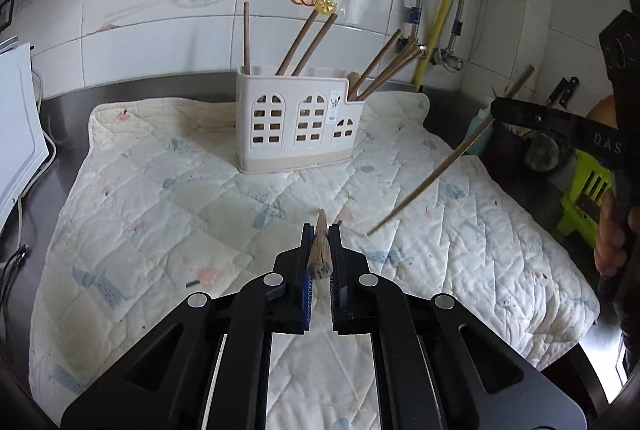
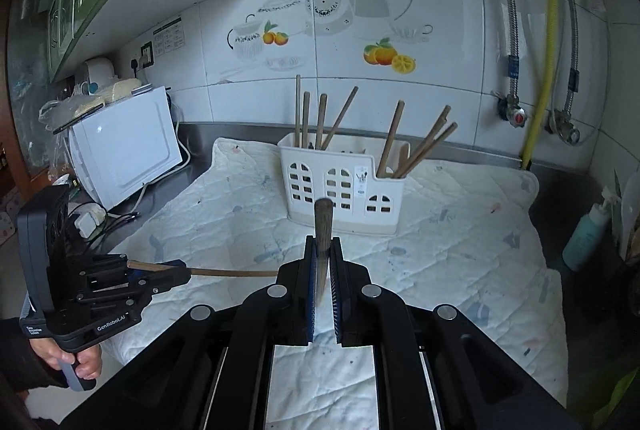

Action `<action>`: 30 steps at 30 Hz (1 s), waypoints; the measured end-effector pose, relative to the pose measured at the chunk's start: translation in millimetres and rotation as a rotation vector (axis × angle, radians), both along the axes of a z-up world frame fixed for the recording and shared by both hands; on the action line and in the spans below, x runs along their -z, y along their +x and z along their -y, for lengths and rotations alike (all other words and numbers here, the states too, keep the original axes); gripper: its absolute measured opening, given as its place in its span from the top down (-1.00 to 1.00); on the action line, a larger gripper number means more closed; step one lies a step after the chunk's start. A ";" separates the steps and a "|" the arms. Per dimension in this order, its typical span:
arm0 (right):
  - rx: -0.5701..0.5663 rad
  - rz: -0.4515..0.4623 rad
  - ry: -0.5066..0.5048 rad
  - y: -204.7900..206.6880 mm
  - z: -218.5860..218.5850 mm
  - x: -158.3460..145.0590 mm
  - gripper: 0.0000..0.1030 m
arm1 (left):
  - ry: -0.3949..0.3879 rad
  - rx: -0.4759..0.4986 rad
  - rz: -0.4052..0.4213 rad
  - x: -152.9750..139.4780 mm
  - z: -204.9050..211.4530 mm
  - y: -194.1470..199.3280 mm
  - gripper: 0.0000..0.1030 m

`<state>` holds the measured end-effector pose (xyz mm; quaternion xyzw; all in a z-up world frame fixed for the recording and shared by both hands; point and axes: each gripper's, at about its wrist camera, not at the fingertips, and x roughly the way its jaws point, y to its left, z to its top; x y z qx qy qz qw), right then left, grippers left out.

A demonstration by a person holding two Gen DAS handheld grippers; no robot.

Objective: Organize utensils
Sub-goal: 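Carry both held chopsticks to the white holder and lower them in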

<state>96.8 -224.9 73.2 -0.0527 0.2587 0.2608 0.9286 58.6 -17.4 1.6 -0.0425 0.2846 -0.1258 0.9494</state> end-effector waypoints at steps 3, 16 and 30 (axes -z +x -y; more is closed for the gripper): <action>-0.008 0.007 -0.007 22.6 -1.2 -29.0 0.87 | -0.008 -0.003 0.017 -15.3 -8.0 9.8 0.90; 0.032 0.127 0.047 111.4 -27.1 -119.0 0.87 | -0.007 -0.058 0.093 -68.3 -43.7 57.8 0.90; 0.193 0.186 0.091 186.9 -24.3 -122.3 0.87 | -0.025 -0.111 0.228 -137.9 -66.4 106.6 0.91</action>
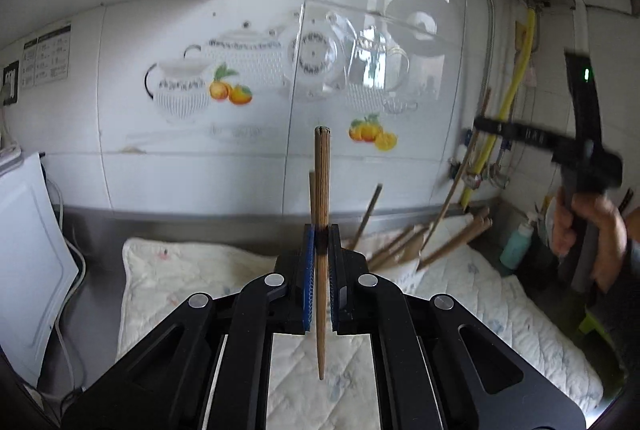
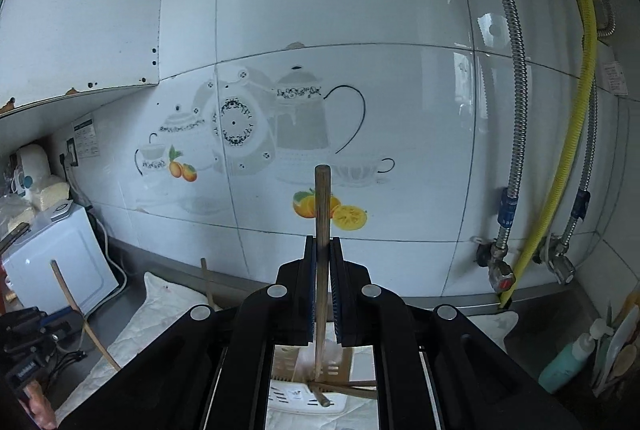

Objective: Organize utensils
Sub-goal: 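Carry both held chopsticks to the white holder and lower them in, then open both tools to release the chopsticks into the holder and withdraw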

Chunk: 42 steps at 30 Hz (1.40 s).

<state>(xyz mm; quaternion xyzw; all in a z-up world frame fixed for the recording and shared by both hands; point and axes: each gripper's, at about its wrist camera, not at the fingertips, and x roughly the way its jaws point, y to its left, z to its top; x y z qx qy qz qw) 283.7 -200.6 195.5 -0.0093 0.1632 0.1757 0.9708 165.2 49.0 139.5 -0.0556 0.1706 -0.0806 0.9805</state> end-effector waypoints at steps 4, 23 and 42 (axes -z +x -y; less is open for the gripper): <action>0.010 -0.029 -0.017 14.0 -1.2 15.6 0.87 | 0.006 -0.004 0.091 -26.6 6.9 10.1 0.91; -0.021 -0.104 -0.112 23.1 -2.3 63.8 0.82 | 0.024 -0.028 0.051 -15.9 34.0 91.9 0.90; -0.008 -0.114 -0.102 -63.6 16.8 77.9 0.05 | 0.055 -0.060 0.064 -15.3 33.4 26.9 -0.60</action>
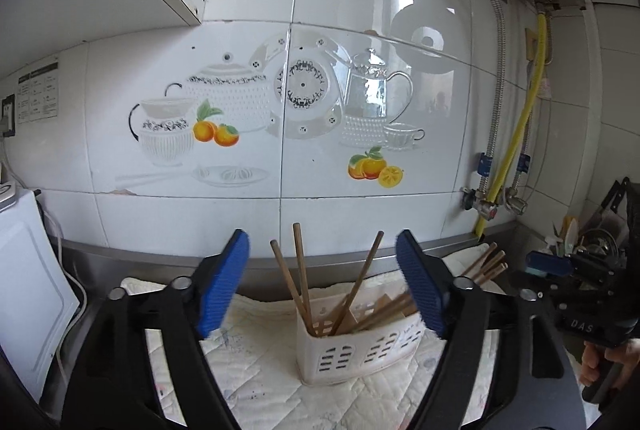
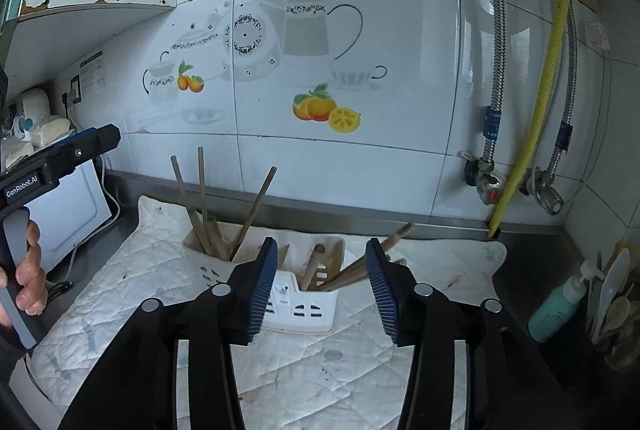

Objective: Organize utensils

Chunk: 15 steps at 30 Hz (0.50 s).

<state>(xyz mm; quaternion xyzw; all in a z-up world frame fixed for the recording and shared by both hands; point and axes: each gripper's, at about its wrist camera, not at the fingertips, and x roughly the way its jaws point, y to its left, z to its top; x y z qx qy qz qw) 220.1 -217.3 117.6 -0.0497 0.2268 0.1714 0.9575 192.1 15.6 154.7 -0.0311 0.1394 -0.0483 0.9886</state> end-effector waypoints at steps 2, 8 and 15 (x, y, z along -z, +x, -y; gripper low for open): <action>-0.013 -0.020 0.020 -13.1 2.5 6.7 0.01 | 0.005 -0.006 0.010 0.7 -0.7 -15.3 -0.72; -0.011 -0.029 0.063 -55.4 5.1 29.0 -0.31 | 0.018 -0.018 -0.006 20.2 -0.6 -60.4 -0.90; 0.023 -0.036 0.092 -103.1 9.1 58.0 -0.61 | 0.034 -0.015 -0.079 55.8 2.9 -97.4 -0.91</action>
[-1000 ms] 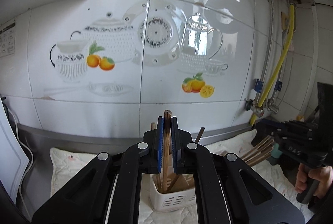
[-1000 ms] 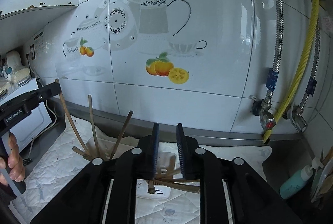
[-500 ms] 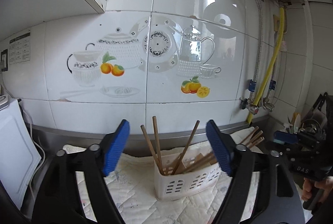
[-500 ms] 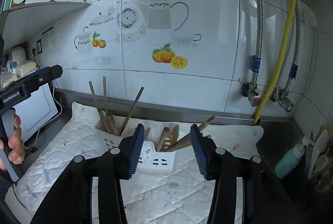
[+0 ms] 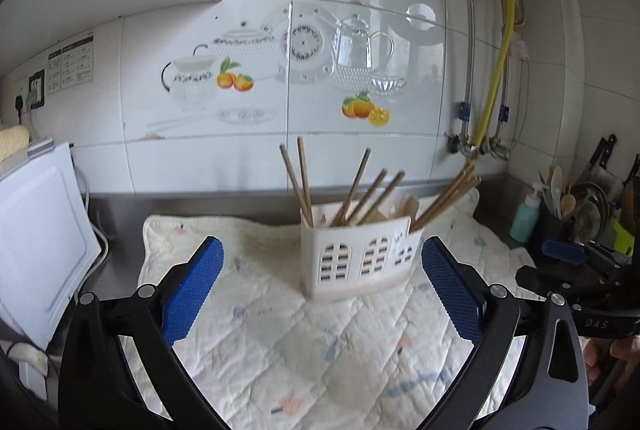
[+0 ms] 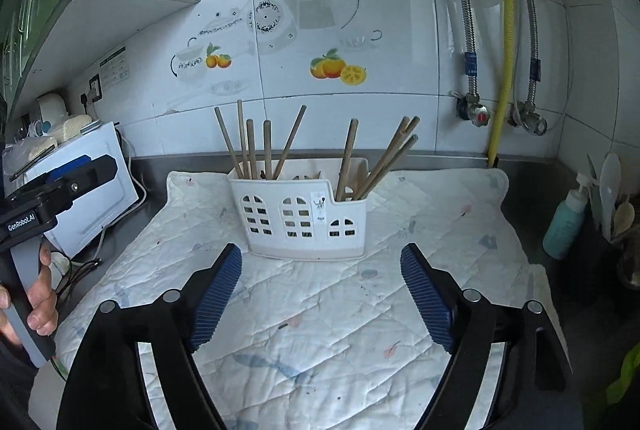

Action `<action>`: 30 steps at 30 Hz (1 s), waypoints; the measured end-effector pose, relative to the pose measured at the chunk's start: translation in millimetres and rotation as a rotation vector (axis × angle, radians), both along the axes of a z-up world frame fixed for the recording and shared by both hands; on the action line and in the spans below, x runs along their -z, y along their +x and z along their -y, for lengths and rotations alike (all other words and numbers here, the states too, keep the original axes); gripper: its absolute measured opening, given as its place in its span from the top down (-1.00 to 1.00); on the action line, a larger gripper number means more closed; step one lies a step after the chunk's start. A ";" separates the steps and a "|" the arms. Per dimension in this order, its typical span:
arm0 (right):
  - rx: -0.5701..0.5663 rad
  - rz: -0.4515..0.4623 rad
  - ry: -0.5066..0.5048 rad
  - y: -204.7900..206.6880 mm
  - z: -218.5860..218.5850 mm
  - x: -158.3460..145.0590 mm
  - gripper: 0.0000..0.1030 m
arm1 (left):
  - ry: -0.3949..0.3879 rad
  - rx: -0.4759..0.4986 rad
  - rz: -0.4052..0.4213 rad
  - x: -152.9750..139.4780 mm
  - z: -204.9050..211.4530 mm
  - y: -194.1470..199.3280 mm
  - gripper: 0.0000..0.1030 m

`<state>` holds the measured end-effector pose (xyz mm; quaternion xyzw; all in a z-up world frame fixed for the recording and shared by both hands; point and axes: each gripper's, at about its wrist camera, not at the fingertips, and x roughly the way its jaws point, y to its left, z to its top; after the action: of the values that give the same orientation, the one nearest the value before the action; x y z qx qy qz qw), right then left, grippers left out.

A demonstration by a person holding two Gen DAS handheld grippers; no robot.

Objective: Organize utensils

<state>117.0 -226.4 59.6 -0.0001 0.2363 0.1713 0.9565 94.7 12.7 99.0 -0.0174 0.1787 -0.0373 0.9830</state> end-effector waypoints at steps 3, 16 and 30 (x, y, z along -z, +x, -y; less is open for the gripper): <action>0.014 -0.018 0.015 -14.0 2.7 11.1 -0.62 | -0.009 -0.025 -0.018 10.5 -2.9 -14.4 -0.91; 0.083 -0.001 -0.051 -60.5 -4.6 31.4 -0.81 | -0.072 -0.099 -0.080 39.0 -31.6 -56.1 -0.91; 0.083 0.000 -0.038 -77.2 -7.0 29.8 -0.82 | -0.038 -0.147 -0.077 46.5 -49.5 -89.0 -0.91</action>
<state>39.8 -219.4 29.8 -0.0083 0.2390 0.1272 0.9626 5.7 62.2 52.5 -0.0504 0.2136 0.0325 0.9751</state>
